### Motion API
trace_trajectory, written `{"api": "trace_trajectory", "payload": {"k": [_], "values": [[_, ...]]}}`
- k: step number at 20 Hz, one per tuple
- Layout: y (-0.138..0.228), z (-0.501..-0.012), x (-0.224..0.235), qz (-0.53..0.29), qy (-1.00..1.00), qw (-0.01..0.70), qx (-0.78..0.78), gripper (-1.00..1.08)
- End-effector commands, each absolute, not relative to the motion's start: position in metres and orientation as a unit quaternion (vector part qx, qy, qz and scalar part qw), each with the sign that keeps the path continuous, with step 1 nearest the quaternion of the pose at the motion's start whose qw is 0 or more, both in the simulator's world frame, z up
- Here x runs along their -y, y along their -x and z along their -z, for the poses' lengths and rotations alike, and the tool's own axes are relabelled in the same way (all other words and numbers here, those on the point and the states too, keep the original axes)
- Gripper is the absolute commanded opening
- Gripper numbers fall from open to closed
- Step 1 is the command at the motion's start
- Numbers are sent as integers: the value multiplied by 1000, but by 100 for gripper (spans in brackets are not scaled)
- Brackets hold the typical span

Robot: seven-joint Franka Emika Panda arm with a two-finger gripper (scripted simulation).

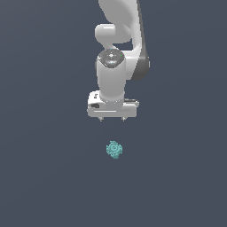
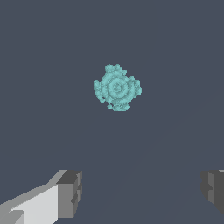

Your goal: Pick up the object and move it to a goal position.

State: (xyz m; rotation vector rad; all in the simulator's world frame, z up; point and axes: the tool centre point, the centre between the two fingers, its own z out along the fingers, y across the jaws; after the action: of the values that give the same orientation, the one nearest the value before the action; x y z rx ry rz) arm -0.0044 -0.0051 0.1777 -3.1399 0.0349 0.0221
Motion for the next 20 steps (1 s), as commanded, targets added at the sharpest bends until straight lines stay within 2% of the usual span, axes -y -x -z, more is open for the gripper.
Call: {"api": "trace_trajectory", "payload": {"k": [1, 20], "values": [[4, -178, 5, -7, 1000, 1, -11, 100], [1, -172, 9, -12, 1000, -10, -14, 100]]}}
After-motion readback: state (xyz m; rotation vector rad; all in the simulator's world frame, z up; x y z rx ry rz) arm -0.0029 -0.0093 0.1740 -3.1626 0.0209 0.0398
